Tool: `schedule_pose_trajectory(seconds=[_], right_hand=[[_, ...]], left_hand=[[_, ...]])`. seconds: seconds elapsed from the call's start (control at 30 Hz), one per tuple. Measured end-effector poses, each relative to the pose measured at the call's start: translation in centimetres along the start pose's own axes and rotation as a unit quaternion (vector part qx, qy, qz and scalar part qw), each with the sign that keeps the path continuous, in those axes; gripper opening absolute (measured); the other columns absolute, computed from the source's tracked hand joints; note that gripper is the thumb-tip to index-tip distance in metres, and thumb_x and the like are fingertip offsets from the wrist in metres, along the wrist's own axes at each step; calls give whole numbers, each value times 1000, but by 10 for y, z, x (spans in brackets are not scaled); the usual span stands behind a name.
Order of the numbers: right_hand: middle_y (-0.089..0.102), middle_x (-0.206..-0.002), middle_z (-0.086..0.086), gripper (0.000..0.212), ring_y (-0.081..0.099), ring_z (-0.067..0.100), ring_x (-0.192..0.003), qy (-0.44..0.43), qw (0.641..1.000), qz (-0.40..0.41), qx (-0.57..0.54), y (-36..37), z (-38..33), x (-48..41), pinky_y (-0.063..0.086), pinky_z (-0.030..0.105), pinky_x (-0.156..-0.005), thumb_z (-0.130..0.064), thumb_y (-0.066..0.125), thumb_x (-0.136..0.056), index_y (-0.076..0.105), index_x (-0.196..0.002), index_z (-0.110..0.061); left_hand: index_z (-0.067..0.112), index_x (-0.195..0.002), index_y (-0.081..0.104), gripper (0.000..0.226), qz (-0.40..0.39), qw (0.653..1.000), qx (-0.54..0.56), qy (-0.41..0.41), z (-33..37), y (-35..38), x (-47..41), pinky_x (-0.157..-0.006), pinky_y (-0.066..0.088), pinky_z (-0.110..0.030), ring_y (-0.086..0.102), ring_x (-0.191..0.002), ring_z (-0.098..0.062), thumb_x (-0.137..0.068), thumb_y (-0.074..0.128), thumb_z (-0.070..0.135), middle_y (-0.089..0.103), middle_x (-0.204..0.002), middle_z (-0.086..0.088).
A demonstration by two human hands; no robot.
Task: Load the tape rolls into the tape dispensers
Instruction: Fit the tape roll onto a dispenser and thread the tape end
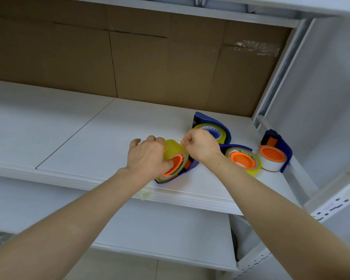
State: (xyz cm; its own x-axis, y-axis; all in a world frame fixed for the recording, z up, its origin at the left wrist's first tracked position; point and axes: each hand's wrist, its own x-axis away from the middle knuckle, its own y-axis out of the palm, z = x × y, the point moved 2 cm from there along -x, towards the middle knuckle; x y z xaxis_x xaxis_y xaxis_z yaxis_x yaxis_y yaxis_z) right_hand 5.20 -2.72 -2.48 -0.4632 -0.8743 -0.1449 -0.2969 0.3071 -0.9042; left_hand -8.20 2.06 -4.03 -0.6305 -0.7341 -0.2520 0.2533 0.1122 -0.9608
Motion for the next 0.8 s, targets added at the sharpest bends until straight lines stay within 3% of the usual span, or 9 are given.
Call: schedule_pose_trajectory(seconds=[0.13,0.23,0.3,0.4,0.53,0.63,0.7,0.8], right_hand=[[65,-91,9,21,62,26,-81,29,999,3,-12,-3,10,-3,50,34,-64,-17,46,-94,65,-98,-9],[59,-70,10,22,58,26,-64,59,998,-1,-10,-4,23,-8,46,28,-53,-14,44,-93,62,-82,-7],[57,-65,9,26,57,24,-61,74,997,-11,-11,-2,29,-10,41,24,-50,-14,46,-92,66,-79,-4],[64,-69,16,27,64,26,-64,95,994,-16,-49,-2,35,-11,48,28,-55,-14,46,-91,69,-85,-2],[70,-85,15,20,67,27,-74,149,982,4,-117,-12,45,-16,55,35,-68,-11,49,-89,68,-89,-3],[59,-68,11,17,57,20,-54,224,947,-38,-229,-11,46,-10,51,25,-53,-12,50,-91,60,-82,-2],[53,-65,8,19,48,17,-51,257,914,-47,-310,-10,41,-5,44,21,-43,-14,50,-90,55,-74,-5],[57,-67,8,19,49,16,-54,263,881,-58,-389,-5,36,-2,42,26,-49,-21,58,-84,57,-71,-7]], left_hand=[[18,-128,50,57,-2,1000,9,1,-5,2,0,-111,21,-38,54,-114,-19,-80,56,48,57,-120,-3],[19,-127,50,56,0,1000,15,10,-8,2,1,-111,22,-37,55,-113,-19,-78,58,46,58,-120,-2],[19,-124,53,54,-1,1000,18,13,-9,0,2,-101,32,-34,57,-106,-22,-77,60,44,59,-115,-2],[18,-121,54,51,-7,999,30,11,-10,-3,3,-83,37,-31,58,-97,-25,-77,62,43,59,-110,-3],[17,-119,55,50,-7,999,45,8,-8,-5,2,-76,36,-29,58,-96,-26,-77,63,43,59,-109,-4],[17,-115,57,47,-12,998,60,3,-9,-4,2,-69,36,-28,59,-93,-26,-75,65,41,59,-107,-4],[16,-113,56,48,-29,996,88,-12,-12,-3,2,-67,39,-28,58,-91,-26,-73,68,40,60,-106,-4],[14,-120,47,57,-86,981,168,-50,-19,0,4,-67,45,-30,55,-86,-23,-73,72,35,57,-100,-2]])
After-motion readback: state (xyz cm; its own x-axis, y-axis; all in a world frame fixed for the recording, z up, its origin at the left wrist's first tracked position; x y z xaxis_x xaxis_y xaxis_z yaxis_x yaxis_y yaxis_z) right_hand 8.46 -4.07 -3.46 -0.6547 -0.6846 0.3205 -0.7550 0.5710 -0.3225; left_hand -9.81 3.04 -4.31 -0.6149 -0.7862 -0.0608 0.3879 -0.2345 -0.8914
